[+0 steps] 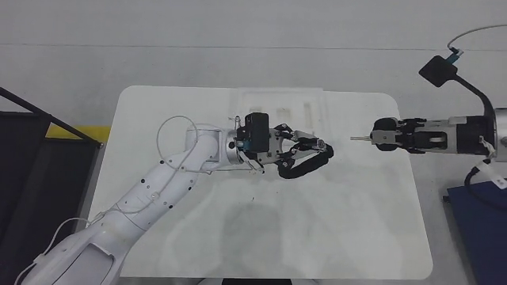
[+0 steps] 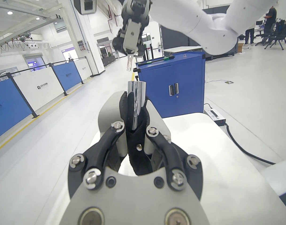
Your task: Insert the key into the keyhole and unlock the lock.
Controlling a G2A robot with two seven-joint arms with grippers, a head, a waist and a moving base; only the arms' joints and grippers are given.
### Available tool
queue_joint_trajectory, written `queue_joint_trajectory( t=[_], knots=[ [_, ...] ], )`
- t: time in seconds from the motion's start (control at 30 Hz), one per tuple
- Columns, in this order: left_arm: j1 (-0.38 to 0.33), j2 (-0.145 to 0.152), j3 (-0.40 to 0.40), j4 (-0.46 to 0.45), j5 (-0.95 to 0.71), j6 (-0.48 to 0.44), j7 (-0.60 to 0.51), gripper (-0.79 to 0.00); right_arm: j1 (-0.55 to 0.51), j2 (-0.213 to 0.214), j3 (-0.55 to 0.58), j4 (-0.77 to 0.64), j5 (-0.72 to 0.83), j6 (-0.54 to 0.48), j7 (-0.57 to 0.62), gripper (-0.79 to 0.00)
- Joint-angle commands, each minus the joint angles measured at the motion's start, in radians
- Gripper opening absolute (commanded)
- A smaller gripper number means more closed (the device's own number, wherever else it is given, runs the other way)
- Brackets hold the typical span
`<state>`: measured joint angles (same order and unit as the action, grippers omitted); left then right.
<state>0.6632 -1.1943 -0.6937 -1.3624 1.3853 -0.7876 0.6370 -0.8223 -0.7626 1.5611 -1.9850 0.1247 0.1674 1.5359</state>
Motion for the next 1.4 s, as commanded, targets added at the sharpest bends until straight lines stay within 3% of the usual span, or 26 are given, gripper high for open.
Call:
queue_joint_trajectory(
  t=[0.0,0.3,0.6,1.37],
  knots=[
    [-0.009,-0.013,0.017,0.02,0.001,0.016,0.013,-0.785,0.016,0.019,-0.023,-0.016,-0.004,0.021,0.0,-0.785],
    [-0.029,-0.066,0.07,0.11,-0.017,0.107,0.02,-0.785,0.071,0.098,-0.098,-0.041,0.073,0.113,0.0,-0.785],
    [-0.057,-0.11,0.113,0.142,0.033,0.146,0.016,-0.785,0.113,0.165,-0.162,-0.031,0.073,0.117,0.0,-0.785],
    [-0.082,-0.176,0.139,0.217,0.098,0.128,0.082,-0.785,0.163,0.211,-0.282,-0.018,0.031,0.177,-0.06,-0.785]
  ],
)
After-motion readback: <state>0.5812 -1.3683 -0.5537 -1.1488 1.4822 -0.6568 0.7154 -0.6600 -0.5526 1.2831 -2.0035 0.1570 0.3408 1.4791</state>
